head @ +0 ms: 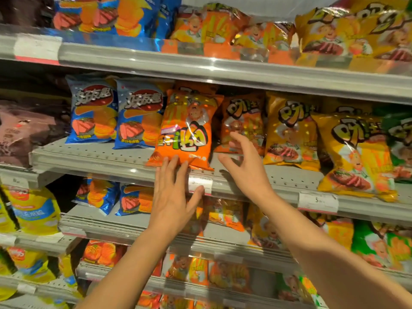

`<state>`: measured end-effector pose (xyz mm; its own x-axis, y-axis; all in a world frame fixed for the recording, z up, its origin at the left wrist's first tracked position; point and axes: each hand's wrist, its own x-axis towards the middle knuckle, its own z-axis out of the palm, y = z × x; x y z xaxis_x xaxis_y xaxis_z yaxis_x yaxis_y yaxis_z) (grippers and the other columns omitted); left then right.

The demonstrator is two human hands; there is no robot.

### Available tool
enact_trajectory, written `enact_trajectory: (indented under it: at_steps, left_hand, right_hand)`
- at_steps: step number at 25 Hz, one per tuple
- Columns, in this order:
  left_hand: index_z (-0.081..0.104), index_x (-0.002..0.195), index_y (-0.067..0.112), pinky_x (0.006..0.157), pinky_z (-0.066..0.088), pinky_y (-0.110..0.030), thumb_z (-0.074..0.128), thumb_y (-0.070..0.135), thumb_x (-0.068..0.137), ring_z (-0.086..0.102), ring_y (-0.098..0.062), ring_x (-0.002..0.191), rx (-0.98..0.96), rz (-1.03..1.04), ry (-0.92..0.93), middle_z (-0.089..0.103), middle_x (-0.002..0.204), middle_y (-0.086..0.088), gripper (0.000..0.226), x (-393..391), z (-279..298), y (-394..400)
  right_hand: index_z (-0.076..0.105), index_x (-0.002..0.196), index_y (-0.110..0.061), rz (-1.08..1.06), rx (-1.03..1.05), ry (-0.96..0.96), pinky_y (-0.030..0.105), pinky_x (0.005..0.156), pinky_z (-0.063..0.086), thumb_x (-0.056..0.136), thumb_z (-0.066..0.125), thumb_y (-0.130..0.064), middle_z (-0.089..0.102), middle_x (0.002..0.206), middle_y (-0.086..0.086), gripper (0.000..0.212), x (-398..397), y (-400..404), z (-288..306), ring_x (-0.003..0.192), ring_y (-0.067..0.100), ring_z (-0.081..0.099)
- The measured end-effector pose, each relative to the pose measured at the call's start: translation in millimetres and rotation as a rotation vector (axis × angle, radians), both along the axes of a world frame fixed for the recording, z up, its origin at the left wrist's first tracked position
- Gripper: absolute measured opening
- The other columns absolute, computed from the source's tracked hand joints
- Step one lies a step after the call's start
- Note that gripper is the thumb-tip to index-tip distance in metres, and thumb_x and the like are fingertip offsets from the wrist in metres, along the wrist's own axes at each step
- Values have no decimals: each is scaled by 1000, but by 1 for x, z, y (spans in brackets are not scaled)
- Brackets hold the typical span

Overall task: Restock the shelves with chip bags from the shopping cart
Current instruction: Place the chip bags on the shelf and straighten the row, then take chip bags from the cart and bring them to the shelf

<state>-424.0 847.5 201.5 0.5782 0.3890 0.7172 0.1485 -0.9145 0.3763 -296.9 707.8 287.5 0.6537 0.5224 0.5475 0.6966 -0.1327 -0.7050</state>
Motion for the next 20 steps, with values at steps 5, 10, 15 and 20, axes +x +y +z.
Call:
enact_trajectory:
  at_steps: [5, 10, 15, 20]
  left_hand:
    - [48, 147, 6, 119, 22, -63, 67, 25, 95, 21, -41, 152, 109, -287, -2, 34, 158, -21, 59, 54, 9, -104]
    - [59, 136, -1, 112, 33, -67, 60, 16, 97, 38, -49, 142, 209, -681, -51, 47, 147, -30, 43, 136, 3, -269]
    - [60, 137, 2, 119, 31, -55, 57, 20, 96, 42, -44, 141, 305, -1037, 32, 50, 146, -24, 44, 206, -49, -476]
    - [69, 123, -4, 107, 44, -61, 60, 22, 91, 55, -48, 127, 169, -1225, 517, 60, 131, -27, 42, 264, -151, -665]
  right_hand:
    - [52, 138, -26, -195, -30, -223, 9, 102, 33, 96, 61, -32, 53, 129, -12, 43, 0, -153, -53, 124, 3, 47]
    - [49, 135, -31, -438, -92, -131, 26, 109, 38, 97, 59, -33, 54, 135, -8, 40, 0, -335, -136, 128, 14, 51]
    - [48, 137, -41, -679, -89, 172, 19, 104, 39, 96, 60, -38, 51, 135, -21, 43, 5, -517, -228, 126, 2, 49]
    - [50, 129, -40, -876, 36, 571, 23, 102, 45, 90, 71, -21, 58, 130, -1, 48, 5, -665, -319, 119, 19, 57]
